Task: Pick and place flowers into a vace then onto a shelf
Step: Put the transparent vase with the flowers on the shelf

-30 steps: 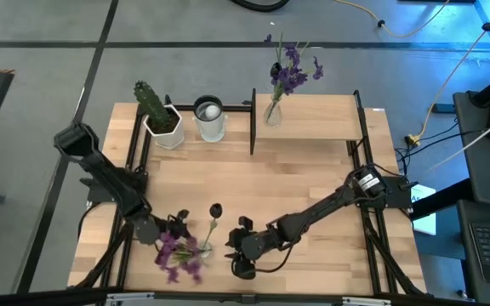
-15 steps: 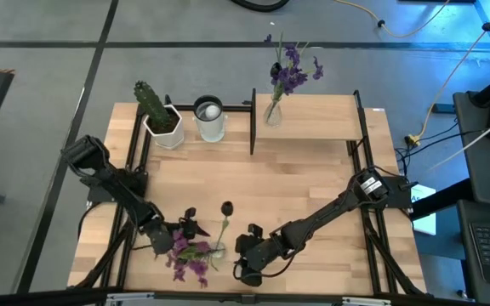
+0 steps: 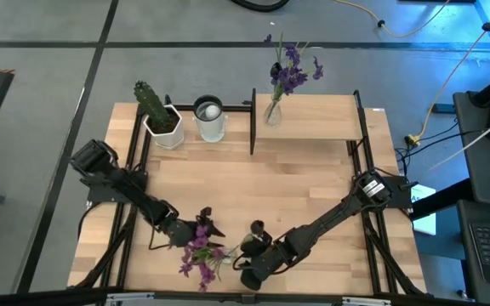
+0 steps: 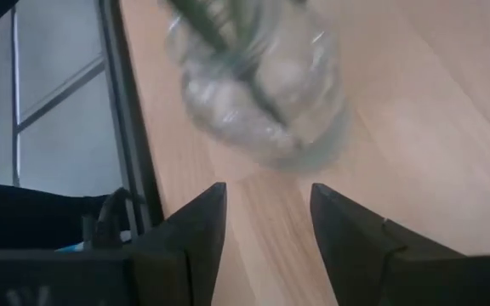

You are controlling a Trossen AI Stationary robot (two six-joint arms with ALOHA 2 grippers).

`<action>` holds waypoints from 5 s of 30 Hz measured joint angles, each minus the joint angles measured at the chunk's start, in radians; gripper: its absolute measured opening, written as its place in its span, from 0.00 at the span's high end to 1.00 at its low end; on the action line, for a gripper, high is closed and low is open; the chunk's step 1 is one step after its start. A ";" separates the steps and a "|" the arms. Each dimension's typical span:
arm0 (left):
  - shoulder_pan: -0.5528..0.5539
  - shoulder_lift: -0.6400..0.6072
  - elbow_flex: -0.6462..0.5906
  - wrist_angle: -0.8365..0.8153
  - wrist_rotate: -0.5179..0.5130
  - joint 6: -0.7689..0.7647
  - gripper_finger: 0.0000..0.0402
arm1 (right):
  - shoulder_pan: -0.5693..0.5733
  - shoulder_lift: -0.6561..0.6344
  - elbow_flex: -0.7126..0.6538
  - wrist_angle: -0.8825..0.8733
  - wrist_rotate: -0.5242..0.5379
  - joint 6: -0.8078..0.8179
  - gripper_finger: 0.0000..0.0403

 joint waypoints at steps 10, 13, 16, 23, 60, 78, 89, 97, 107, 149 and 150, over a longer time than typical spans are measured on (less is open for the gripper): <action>0.036 0.035 0.034 -0.015 0.126 0.027 0.64 | 0.004 0.000 0.000 -0.014 0.003 0.001 0.57; 0.032 0.012 0.034 -0.076 0.238 0.006 0.64 | 0.012 0.000 0.000 -0.025 0.002 0.002 0.57; 0.010 -0.018 0.034 -0.179 0.353 -0.017 0.64 | 0.024 0.000 0.000 -0.036 0.001 0.003 0.57; -0.099 -0.017 0.034 -0.169 0.499 0.039 0.64 | 0.043 0.000 0.000 -0.093 -0.005 0.004 0.57; 0.091 0.234 0.085 0.361 0.273 0.260 0.99 | 0.033 0.000 0.000 -0.090 -0.005 0.077 0.57; 0.197 0.165 0.056 0.145 0.459 0.207 0.99 | 0.162 -0.181 0.001 -0.584 0.394 0.407 0.57; 0.196 -0.400 -0.174 -0.107 0.296 0.196 0.99 | 0.202 -0.189 0.000 -0.566 0.493 0.472 0.57; 0.181 -0.768 -0.343 -0.106 0.239 0.118 0.99 | 0.158 -0.189 0.000 -0.488 0.489 0.349 0.56; 0.181 -0.982 -0.384 -0.138 0.284 0.136 0.99 | 0.081 -0.189 -0.039 -0.455 0.384 0.288 0.26; 0.181 -0.987 -0.384 -0.256 0.256 0.102 0.99 | -0.008 -0.091 -0.039 -0.310 0.449 0.027 0.30; 0.181 -0.987 -0.384 -0.257 0.254 0.102 0.99 | -0.008 -0.090 -0.039 -0.310 0.444 0.025 0.33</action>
